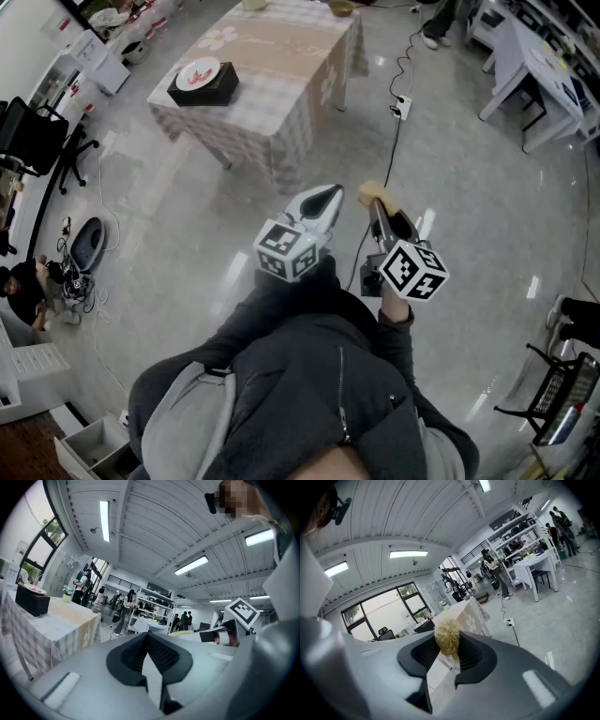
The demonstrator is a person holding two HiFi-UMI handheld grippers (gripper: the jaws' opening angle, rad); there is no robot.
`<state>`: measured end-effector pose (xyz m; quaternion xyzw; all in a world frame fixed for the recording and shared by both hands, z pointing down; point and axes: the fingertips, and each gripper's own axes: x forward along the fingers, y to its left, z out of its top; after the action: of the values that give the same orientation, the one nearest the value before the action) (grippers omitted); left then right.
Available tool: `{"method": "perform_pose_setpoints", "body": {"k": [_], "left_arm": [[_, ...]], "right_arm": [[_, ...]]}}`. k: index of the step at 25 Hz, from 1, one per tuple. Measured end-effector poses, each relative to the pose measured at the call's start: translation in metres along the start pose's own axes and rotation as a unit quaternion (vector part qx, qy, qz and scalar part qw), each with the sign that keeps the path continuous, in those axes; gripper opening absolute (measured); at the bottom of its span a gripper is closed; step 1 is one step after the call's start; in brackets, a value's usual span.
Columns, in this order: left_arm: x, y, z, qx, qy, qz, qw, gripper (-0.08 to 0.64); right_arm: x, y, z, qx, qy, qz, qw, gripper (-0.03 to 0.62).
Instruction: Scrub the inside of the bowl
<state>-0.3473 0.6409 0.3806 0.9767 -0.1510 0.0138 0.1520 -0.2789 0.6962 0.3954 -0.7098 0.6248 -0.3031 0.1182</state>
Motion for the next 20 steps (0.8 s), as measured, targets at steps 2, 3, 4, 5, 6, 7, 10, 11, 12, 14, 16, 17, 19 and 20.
{"method": "perform_pose_setpoints", "body": {"k": [2, 3, 4, 5, 6, 7, 10, 11, 12, 14, 16, 17, 19, 20], "left_arm": [[0.0, -0.001, -0.001, 0.001, 0.002, -0.001, 1.0, 0.009], [0.0, -0.002, -0.001, 0.001, 0.003, -0.002, 1.0, 0.009], [0.0, -0.002, -0.001, 0.002, 0.004, -0.003, 1.0, 0.009], [0.0, -0.002, -0.001, 0.002, 0.005, -0.004, 1.0, 0.009], [0.0, -0.002, -0.001, 0.002, 0.005, -0.005, 1.0, 0.009], [0.0, -0.001, -0.002, 0.001, 0.006, -0.005, 1.0, 0.009], [0.002, 0.004, -0.002, 0.0, 0.009, -0.007, 0.9999, 0.009], [0.004, 0.006, -0.002, -0.001, 0.01, -0.007, 0.9999, 0.009], [0.007, 0.009, -0.002, -0.002, 0.01, -0.008, 0.9999, 0.009], [0.015, 0.011, -0.001, -0.003, 0.011, -0.012, 0.9999, 0.009], [0.025, 0.013, 0.001, -0.002, 0.013, -0.019, 0.9997, 0.009], [0.031, 0.016, 0.002, -0.001, 0.015, -0.023, 0.9996, 0.009], [0.042, 0.023, 0.003, 0.0, 0.019, -0.027, 0.9995, 0.009], [0.048, 0.027, 0.004, -0.001, 0.02, -0.028, 0.9994, 0.009]], "right_arm": [[-0.001, 0.0, -0.001, 0.004, 0.0, 0.002, 1.0, 0.103], [-0.001, 0.001, -0.001, 0.005, 0.001, 0.004, 1.0, 0.103], [0.0, 0.002, -0.002, 0.005, 0.002, 0.006, 1.0, 0.103], [0.0, 0.002, -0.003, 0.006, 0.003, 0.007, 1.0, 0.103], [0.001, 0.003, -0.003, 0.005, 0.004, 0.008, 1.0, 0.103], [0.002, 0.003, -0.004, 0.005, 0.004, 0.007, 1.0, 0.103], [0.006, 0.002, -0.003, 0.007, 0.002, 0.005, 1.0, 0.104], [0.008, 0.001, -0.002, 0.008, 0.0, 0.004, 1.0, 0.106], [0.01, 0.0, -0.001, 0.011, -0.003, 0.004, 1.0, 0.106], [0.014, -0.006, 0.006, 0.018, -0.009, 0.001, 1.0, 0.107], [0.02, -0.013, 0.013, 0.022, -0.013, -0.004, 1.0, 0.107], [0.024, -0.016, 0.016, 0.023, -0.015, -0.007, 1.0, 0.107], [0.034, -0.021, 0.022, 0.023, -0.016, -0.012, 1.0, 0.107], [0.04, -0.023, 0.025, 0.022, -0.017, -0.014, 1.0, 0.107]]}}
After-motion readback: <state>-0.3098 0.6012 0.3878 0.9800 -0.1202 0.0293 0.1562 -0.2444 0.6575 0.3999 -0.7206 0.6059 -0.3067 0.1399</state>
